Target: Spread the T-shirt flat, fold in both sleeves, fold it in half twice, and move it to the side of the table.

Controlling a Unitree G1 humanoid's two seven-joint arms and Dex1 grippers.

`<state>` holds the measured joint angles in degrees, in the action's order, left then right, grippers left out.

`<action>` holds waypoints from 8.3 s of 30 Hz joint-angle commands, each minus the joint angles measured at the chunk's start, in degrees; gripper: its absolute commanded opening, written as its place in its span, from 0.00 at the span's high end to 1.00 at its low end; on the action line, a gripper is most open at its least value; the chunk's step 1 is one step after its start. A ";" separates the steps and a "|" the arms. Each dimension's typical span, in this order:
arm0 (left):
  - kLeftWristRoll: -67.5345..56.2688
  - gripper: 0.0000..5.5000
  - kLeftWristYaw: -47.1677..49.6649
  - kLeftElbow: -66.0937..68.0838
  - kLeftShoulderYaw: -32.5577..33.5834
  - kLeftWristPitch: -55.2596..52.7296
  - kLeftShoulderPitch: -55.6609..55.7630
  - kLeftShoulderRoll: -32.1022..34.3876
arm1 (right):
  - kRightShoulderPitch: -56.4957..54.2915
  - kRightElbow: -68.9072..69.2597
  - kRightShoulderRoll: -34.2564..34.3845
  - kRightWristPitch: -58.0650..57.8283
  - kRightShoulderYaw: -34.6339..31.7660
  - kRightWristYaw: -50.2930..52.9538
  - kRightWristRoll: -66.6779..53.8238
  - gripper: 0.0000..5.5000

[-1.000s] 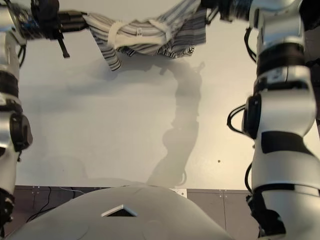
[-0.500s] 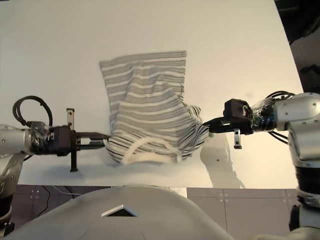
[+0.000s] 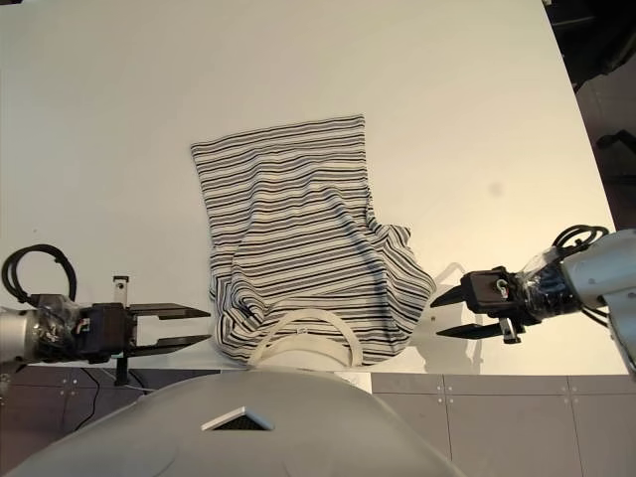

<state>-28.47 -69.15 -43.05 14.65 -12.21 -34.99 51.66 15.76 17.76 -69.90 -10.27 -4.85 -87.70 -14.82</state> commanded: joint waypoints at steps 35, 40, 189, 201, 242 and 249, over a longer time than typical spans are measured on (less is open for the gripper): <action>50.57 0.78 50.71 85.00 -39.41 58.98 68.60 -14.69 | -62.99 -85.18 42.33 37.68 29.46 58.73 37.65 0.62; 34.44 0.78 39.10 44.74 -36.13 45.73 36.48 -0.40 | -48.30 -59.92 37.20 34.84 21.94 51.67 27.55 0.62; 7.51 0.98 62.68 -5.46 -32.57 -27.67 13.70 -15.20 | -13.29 -8.96 25.38 9.02 8.04 43.99 18.53 0.62; 10.40 0.88 49.31 -5.50 -35.15 -28.69 21.00 -13.54 | -12.95 -10.07 25.55 9.19 8.43 44.02 18.84 0.62; 46.78 0.88 43.29 14.55 -28.41 14.88 -10.35 -0.54 | -3.57 -0.66 51.46 -60.46 -24.91 71.08 -28.44 0.96; 47.16 0.88 41.76 13.36 -27.37 14.28 -10.30 -1.75 | -4.29 12.34 50.70 -54.08 -21.53 69.12 -31.11 0.98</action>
<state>16.62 -25.74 -31.68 -13.15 5.22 -44.53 49.95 12.05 24.47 -18.45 -65.54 -28.64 -17.10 -44.14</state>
